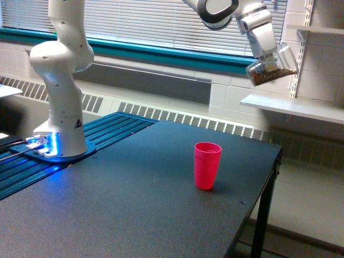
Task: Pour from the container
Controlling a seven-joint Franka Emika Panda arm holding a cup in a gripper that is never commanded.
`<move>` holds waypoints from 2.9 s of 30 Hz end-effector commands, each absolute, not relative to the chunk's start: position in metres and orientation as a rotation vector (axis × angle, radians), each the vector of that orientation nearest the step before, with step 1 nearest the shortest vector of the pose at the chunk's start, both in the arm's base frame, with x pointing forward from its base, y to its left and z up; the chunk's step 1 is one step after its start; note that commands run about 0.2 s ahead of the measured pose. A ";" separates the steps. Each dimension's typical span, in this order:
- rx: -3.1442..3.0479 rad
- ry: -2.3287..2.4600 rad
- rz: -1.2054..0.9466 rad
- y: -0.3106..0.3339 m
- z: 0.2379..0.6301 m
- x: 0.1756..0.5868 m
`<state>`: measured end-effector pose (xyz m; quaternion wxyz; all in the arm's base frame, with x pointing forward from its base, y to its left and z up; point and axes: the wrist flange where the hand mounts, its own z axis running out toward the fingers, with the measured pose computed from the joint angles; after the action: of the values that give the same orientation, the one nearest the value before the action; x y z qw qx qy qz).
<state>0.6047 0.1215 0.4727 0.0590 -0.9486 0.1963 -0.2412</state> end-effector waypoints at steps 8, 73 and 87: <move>-2.863 0.617 -0.742 0.128 0.475 0.608; -3.060 0.876 -0.475 0.046 0.366 0.445; -3.099 0.898 -0.381 0.037 0.344 0.431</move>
<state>0.4330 0.0416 0.3460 -0.0493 -0.9541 0.2693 -0.1216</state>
